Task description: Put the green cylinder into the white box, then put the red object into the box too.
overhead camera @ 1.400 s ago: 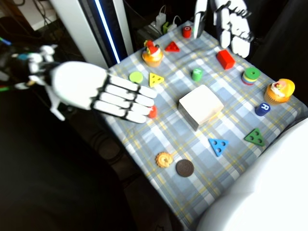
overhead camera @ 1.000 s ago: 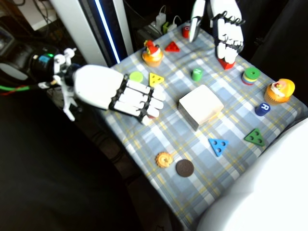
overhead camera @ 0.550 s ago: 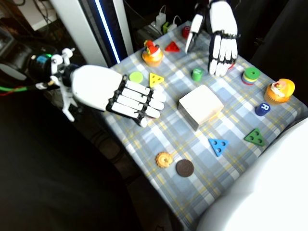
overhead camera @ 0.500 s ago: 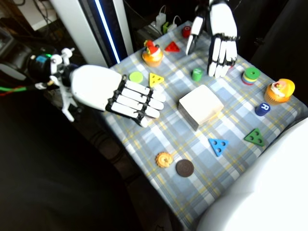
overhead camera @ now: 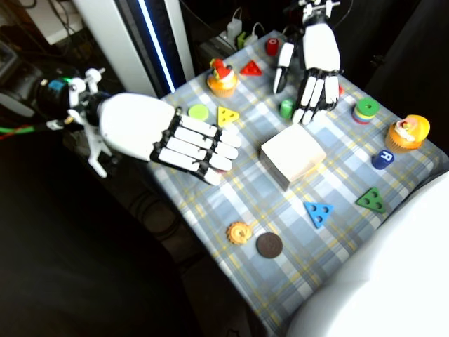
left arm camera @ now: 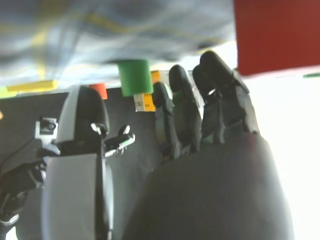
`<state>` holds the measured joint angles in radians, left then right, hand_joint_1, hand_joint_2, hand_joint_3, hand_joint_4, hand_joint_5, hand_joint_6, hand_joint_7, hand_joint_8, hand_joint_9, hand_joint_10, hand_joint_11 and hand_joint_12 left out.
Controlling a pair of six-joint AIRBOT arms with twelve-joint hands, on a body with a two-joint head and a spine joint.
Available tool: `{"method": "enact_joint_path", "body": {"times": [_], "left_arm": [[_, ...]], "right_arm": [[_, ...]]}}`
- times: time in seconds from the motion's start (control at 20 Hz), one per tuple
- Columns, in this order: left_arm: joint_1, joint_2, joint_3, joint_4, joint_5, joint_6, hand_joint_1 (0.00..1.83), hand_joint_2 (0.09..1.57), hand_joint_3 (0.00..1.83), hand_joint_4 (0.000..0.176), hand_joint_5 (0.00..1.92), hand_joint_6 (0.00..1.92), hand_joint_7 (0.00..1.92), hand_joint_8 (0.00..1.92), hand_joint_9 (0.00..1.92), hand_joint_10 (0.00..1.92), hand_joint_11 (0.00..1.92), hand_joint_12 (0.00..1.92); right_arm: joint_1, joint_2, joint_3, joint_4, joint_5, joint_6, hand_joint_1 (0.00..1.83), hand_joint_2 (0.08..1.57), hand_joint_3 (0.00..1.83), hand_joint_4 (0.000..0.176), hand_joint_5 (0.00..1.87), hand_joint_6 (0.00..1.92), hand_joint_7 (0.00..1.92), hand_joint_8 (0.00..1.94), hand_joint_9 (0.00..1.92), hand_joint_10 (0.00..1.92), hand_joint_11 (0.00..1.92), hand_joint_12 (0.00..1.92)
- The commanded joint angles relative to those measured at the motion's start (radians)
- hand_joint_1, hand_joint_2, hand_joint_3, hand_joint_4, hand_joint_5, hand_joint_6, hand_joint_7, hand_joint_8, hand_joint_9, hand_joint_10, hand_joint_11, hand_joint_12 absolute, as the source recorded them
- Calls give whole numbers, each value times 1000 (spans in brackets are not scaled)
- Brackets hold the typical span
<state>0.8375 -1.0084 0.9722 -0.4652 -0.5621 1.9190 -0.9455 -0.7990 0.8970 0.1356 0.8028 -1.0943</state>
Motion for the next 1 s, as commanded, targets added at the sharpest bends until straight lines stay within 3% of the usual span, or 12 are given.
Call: {"method": "enact_joint_path", "body": {"times": [0.0, 0.1, 0.25, 0.35, 0.5, 0.65, 0.75, 0.85, 0.9, 0.95], "left_arm": [[-11, -16, 5, 15, -61, 2, 1195, 1219, 0, 0, 742, 1113, 836, 1412, 384, 1605, 6, 1917], [-24, -34, 21, 15, -53, 5, 1207, 1227, 0, 0, 753, 1118, 821, 1530, 468, 1722, 7, 1921], [-47, -40, 24, 17, -68, 7, 1209, 1210, 2, 0, 786, 1097, 841, 1477, 497, 1832, 122, 1921], [-66, -17, 3, 38, -109, 7, 1199, 1211, 1, 0, 774, 1135, 846, 1448, 491, 1754, 59, 1921], [-116, 17, -22, 82, -169, 7, 1208, 1223, 3, 0, 777, 1076, 808, 1562, 440, 1909, 69, 1921], [-195, 9, 4, 111, -167, 7, 1220, 1209, 0, 0, 789, 1052, 854, 1491, 463, 1921, 137, 1921], [-246, -15, 42, 114, -146, 7, 1240, 1172, 0, 0, 842, 994, 933, 1349, 506, 1808, 117, 1921], [-311, -60, 98, 117, -85, 7, 1243, 1160, 0, 0, 891, 932, 925, 1356, 443, 1832, 9, 1921], [-334, -82, 124, 116, -59, 7, 1232, 1151, 0, 0, 880, 994, 958, 1257, 442, 1619, 1, 1921], [-356, -112, 156, 104, -33, 13, 1238, 1142, 0, 0, 884, 986, 986, 1213, 484, 1551, 0, 1921]], "right_arm": [[5, 4, 0, 0, 120, 7, 450, 1329, 2, 0, 0, 0, 0, 0, 0, 0, 0, 566], [3, 5, 1, 0, 121, 10, 453, 1327, 0, 0, 0, 0, 0, 0, 0, 0, 0, 626], [-4, 10, 0, 4, 130, 18, 486, 1314, 0, 0, 0, 0, 0, 0, 0, 0, 0, 573], [-10, 13, 0, 5, 137, 28, 470, 1316, 1, 0, 0, 0, 0, 0, 0, 0, 0, 568], [-14, 15, -1, 5, 146, 37, 502, 1313, 0, 0, 0, 0, 0, 0, 0, 0, 0, 584], [-15, 15, -1, 5, 151, 40, 503, 1315, 0, 0, 0, 0, 0, 0, 0, 0, 0, 427], [-15, 14, -1, 5, 154, 40, 499, 1315, 0, 0, 0, 0, 0, 0, 0, 0, 0, 496], [-15, 12, -1, 5, 154, 40, 524, 1320, 2, 0, 0, 0, 0, 0, 0, 0, 0, 517], [-15, 11, -1, 5, 154, 40, 516, 1325, 4, 0, 0, 0, 0, 0, 0, 0, 0, 517], [-15, 9, 0, 5, 154, 40, 501, 1327, 4, 0, 0, 0, 0, 0, 0, 0, 0, 518]]}}
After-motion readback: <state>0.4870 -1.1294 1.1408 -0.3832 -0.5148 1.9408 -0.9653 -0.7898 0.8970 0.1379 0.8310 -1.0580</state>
